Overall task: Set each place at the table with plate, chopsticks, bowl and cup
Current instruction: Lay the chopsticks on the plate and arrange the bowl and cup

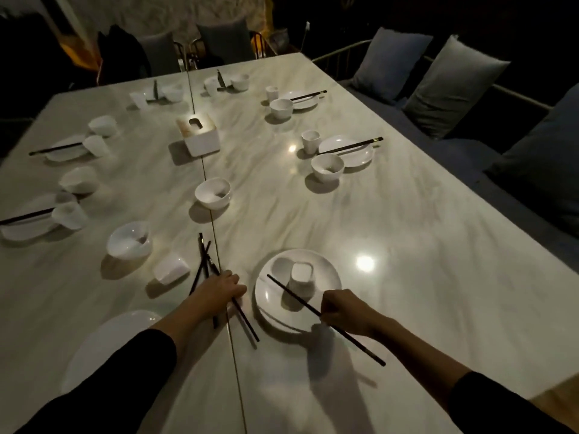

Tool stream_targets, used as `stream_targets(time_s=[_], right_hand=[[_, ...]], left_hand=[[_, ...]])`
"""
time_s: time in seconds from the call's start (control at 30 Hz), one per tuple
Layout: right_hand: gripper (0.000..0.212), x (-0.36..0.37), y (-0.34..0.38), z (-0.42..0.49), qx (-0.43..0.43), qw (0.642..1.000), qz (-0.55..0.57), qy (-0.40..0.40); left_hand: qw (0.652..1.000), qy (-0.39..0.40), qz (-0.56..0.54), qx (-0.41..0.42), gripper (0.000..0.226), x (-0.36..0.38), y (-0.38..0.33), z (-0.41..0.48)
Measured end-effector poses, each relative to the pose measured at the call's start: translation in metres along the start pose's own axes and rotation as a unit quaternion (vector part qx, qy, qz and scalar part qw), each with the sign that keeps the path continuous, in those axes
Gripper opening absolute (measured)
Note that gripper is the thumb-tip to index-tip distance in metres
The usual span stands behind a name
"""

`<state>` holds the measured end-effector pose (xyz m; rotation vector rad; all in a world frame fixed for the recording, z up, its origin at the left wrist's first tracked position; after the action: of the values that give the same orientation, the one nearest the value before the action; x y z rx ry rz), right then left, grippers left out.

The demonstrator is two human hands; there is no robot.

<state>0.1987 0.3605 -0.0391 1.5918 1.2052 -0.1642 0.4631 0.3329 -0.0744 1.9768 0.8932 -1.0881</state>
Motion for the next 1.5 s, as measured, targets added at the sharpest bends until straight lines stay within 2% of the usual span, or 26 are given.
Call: stream_targets(time_s=[0.13, 0.2, 0.23, 0.3, 0.37, 0.43, 0.5, 0.53, 0.6, 0.77, 0.9, 1.0, 1.03, 1.1, 1.13, 1.2, 1.27, 1.37, 1.43, 1.5], right_hand=[[0.013, -0.027, -0.012, 0.005, 0.052, 0.989, 0.124, -0.061], [0.013, -0.036, -0.016, 0.008, 0.084, 0.974, 0.186, -0.098], [0.013, -0.039, -0.016, 0.010, 0.098, 0.967, 0.206, -0.112], [0.016, -0.041, -0.016, 0.016, 0.122, 0.961, 0.215, -0.124], [0.016, -0.039, -0.017, 0.024, 0.149, 0.956, 0.211, -0.138], [0.009, -0.034, -0.018, 0.032, 0.171, 0.949, 0.207, -0.162], [0.017, -0.029, -0.019, 0.038, 0.184, 0.946, 0.194, -0.181], [0.019, -0.026, -0.019, 0.040, 0.186, 0.947, 0.184, -0.186], [0.017, -0.020, -0.019, 0.043, 0.185, 0.952, 0.160, -0.185], [0.021, -0.016, -0.026, 0.059, 0.164, 0.971, 0.092, -0.147], [0.023, -0.029, -0.025, 0.070, 0.123, 0.987, 0.032, -0.093], [0.040, -0.046, -0.002, 0.083, 0.024, 0.994, -0.040, -0.095], [0.047, -0.047, 0.009, 0.088, -0.013, 0.995, -0.060, -0.082], [0.064, -0.038, 0.034, 0.098, -0.072, 0.988, -0.138, -0.011], [0.073, -0.031, 0.042, 0.102, -0.087, 0.975, -0.204, 0.025], [0.086, -0.017, 0.052, 0.105, -0.106, 0.937, -0.329, 0.059], [0.076, -0.006, 0.060, 0.107, -0.130, 0.904, -0.404, 0.051], [0.050, 0.003, 0.065, 0.111, -0.161, 0.872, -0.460, 0.045], [0.044, -0.001, 0.066, 0.115, -0.170, 0.881, -0.437, 0.067], [0.044, -0.014, 0.064, 0.120, -0.145, 0.916, -0.361, 0.101]], left_hand=[[0.999, -0.036, -0.018, -0.013, 0.020, -0.029, 0.011, 0.011], [0.989, -0.103, -0.098, -0.036, 0.018, -0.060, 0.021, 0.013], [0.973, -0.158, -0.159, -0.057, 0.017, -0.078, 0.028, 0.011], [0.906, -0.274, -0.308, -0.101, 0.012, -0.111, 0.037, 0.000], [0.833, -0.323, -0.425, -0.146, 0.004, -0.129, 0.040, -0.003], [0.767, -0.286, -0.543, -0.188, 0.003, -0.132, 0.035, 0.006], [0.696, -0.196, -0.650, -0.235, 0.005, -0.116, 0.017, 0.017], [0.678, -0.148, -0.671, -0.262, 0.006, -0.104, 0.004, 0.019], [0.668, -0.094, -0.674, -0.299, 0.005, -0.079, -0.023, 0.022], [0.699, -0.094, -0.608, -0.365, 0.009, -0.044, -0.055, 0.029], [0.669, -0.087, -0.626, -0.391, 0.010, -0.035, -0.058, 0.033], [0.646, -0.107, -0.638, -0.406, 0.017, -0.033, -0.056, 0.032], [0.652, -0.126, -0.625, -0.410, 0.022, -0.033, -0.052, 0.030], [0.690, -0.164, -0.560, -0.428, 0.032, -0.031, -0.043, 0.025], [0.711, -0.171, -0.526, -0.435, 0.035, -0.029, -0.041, 0.022], [0.730, -0.141, -0.493, -0.453, 0.040, -0.019, -0.041, 0.016], [0.723, -0.086, -0.506, -0.462, 0.046, -0.007, -0.046, 0.013], [0.688, -0.052, -0.558, -0.460, 0.048, 0.003, -0.058, 0.010], [0.660, -0.062, -0.581, -0.472, 0.043, 0.005, -0.061, 0.008], [0.645, -0.071, -0.595, -0.475, 0.039, 0.004, -0.061, 0.008]])
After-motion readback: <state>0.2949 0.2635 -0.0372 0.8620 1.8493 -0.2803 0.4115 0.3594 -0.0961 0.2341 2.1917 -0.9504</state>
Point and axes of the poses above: each hand's wrist, its own z-axis towards the middle knuckle, its own x-axis out of the palm, y = z × x, the point moved 6 cm from there along z, towards the middle knuckle, and after that the axes turned 2 degrees about z, right-handed, at the moved point
